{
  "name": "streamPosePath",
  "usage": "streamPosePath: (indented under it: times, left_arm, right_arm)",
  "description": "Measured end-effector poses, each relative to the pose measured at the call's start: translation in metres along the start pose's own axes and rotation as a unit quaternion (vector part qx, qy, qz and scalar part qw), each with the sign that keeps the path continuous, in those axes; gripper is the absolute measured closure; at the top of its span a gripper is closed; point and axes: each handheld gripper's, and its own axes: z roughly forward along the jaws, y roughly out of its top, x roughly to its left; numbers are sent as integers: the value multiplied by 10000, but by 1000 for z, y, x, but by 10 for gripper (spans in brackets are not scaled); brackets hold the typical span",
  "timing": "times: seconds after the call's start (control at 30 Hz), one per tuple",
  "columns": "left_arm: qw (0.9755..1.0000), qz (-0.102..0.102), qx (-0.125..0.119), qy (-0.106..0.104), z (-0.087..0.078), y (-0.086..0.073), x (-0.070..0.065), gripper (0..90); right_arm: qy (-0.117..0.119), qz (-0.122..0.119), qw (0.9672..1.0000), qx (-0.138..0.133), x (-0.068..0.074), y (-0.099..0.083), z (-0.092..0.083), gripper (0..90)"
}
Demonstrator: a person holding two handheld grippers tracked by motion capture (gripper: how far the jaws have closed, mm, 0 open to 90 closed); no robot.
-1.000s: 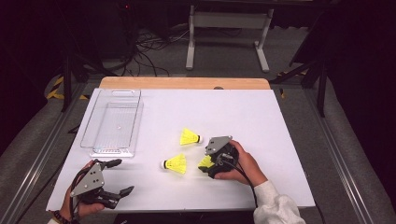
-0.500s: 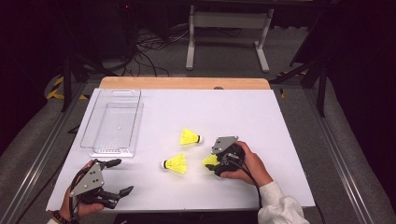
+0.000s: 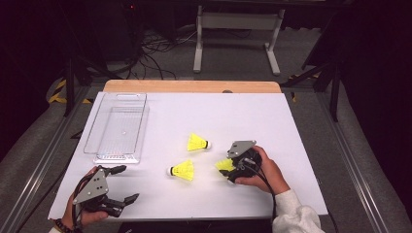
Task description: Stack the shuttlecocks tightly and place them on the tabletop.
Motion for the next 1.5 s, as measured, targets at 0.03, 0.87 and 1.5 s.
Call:
streamPosePath:
  times: [0.03, 0.87, 1.5]
  left_arm:
    - [10000, 1, 5, 5, 0, 0, 0, 74]
    - [10000, -3, -17, 18, -1, 1, 0, 73]
    - [10000, 1, -4, 34, -2, 1, 0, 73]
  right_arm:
    - [-29, 27, 10000, -15, 0, 0, 0, 254]
    - [-19, 16, 10000, 76, -1, -6, -8, 438]
    - [-84, 229, 9997, -48, -6, -18, -25, 362]
